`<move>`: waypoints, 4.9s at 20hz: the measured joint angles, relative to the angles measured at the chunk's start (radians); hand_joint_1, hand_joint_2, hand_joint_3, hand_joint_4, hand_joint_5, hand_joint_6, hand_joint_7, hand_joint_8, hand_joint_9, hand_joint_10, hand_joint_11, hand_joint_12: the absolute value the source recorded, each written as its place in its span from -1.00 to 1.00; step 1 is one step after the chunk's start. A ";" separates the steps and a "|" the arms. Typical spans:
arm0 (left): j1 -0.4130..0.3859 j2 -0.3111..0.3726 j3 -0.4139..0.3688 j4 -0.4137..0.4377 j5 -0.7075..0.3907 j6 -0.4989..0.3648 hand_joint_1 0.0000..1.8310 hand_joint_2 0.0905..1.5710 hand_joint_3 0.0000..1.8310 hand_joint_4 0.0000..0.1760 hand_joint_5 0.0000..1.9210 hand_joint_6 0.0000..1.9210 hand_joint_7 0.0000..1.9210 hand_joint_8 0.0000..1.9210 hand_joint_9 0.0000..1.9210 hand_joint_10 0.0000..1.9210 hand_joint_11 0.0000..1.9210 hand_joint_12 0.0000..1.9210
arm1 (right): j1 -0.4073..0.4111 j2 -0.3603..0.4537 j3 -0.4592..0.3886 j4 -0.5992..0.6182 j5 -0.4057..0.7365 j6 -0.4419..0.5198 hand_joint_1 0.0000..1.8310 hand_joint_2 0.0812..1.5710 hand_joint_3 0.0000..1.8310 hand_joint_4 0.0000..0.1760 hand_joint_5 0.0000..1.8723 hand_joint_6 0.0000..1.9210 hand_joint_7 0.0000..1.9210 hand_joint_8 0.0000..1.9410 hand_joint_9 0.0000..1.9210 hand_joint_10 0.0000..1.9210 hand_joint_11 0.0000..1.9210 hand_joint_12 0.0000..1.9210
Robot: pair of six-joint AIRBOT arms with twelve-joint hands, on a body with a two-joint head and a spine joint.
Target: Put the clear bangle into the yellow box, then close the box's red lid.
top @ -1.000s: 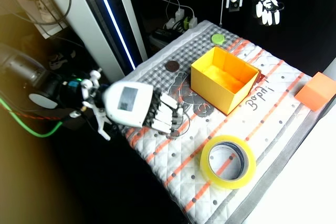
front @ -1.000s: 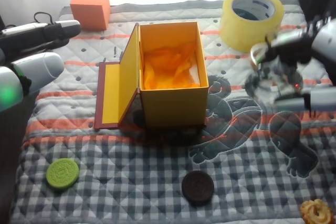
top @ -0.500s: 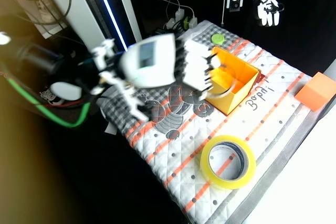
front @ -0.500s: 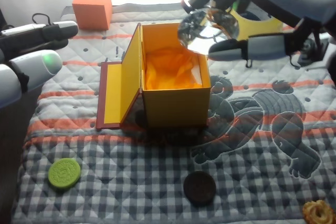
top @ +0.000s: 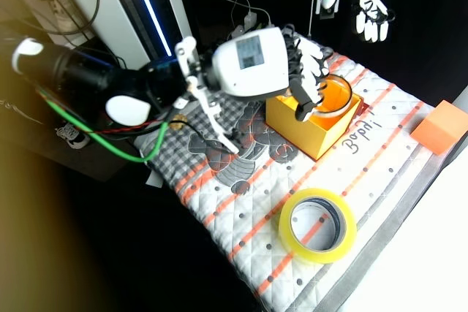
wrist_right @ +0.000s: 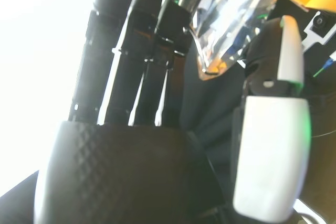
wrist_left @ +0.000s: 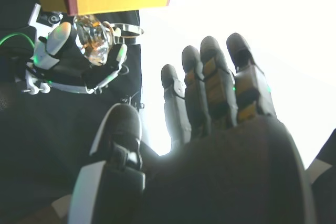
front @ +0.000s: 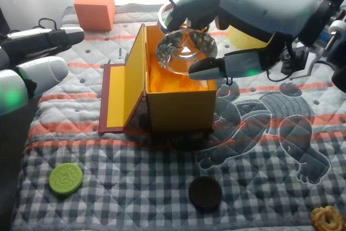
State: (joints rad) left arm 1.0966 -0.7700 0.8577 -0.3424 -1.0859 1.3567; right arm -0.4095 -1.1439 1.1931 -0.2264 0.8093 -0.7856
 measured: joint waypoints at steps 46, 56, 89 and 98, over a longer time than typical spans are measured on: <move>-0.248 -0.151 0.114 0.821 0.515 -0.563 -1.00 1.00 -0.94 -1.00 -0.92 -1.00 -0.90 -1.00 -0.87 -1.00 -1.00 -0.60 | -0.130 0.145 -0.063 0.177 0.226 -0.003 -0.75 0.64 -1.00 -0.05 -0.75 -1.00 -0.86 -1.00 -0.91 -1.00 -1.00 -0.65; -0.224 -0.086 0.101 0.698 0.529 -0.477 -0.91 0.98 -1.00 -1.00 -0.87 -1.00 -0.87 -1.00 -0.85 -1.00 -0.96 -0.57 | -0.151 0.151 -0.065 0.198 0.228 -0.003 -0.73 0.71 -1.00 -0.04 -0.71 -1.00 -0.72 -0.99 -0.79 -0.99 -1.00 -0.50; -0.222 -0.157 0.144 0.552 0.563 -0.346 -0.86 0.97 -1.00 -1.00 -0.76 -1.00 -0.73 -0.99 -0.73 -1.00 -0.87 -0.58 | -0.176 0.153 -0.070 0.208 0.228 -0.003 -0.97 0.82 -1.00 -0.25 -0.81 -1.00 -0.73 -0.99 -0.77 -0.99 -1.00 -0.40; -0.185 -0.122 0.126 0.293 0.454 -0.171 -1.00 0.97 -1.00 -1.00 -0.78 -1.00 -0.80 -1.00 -0.78 -0.99 -1.00 -0.51 | -0.187 0.161 -0.077 0.225 0.228 -0.003 -0.99 0.82 -1.00 -0.31 -0.85 -1.00 -0.72 -1.00 -0.76 -1.00 -1.00 -0.42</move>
State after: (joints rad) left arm 0.9112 -0.8925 0.9833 -0.0498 -0.6319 1.1854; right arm -0.5964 -0.9829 1.1156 -0.0017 1.0374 -0.7887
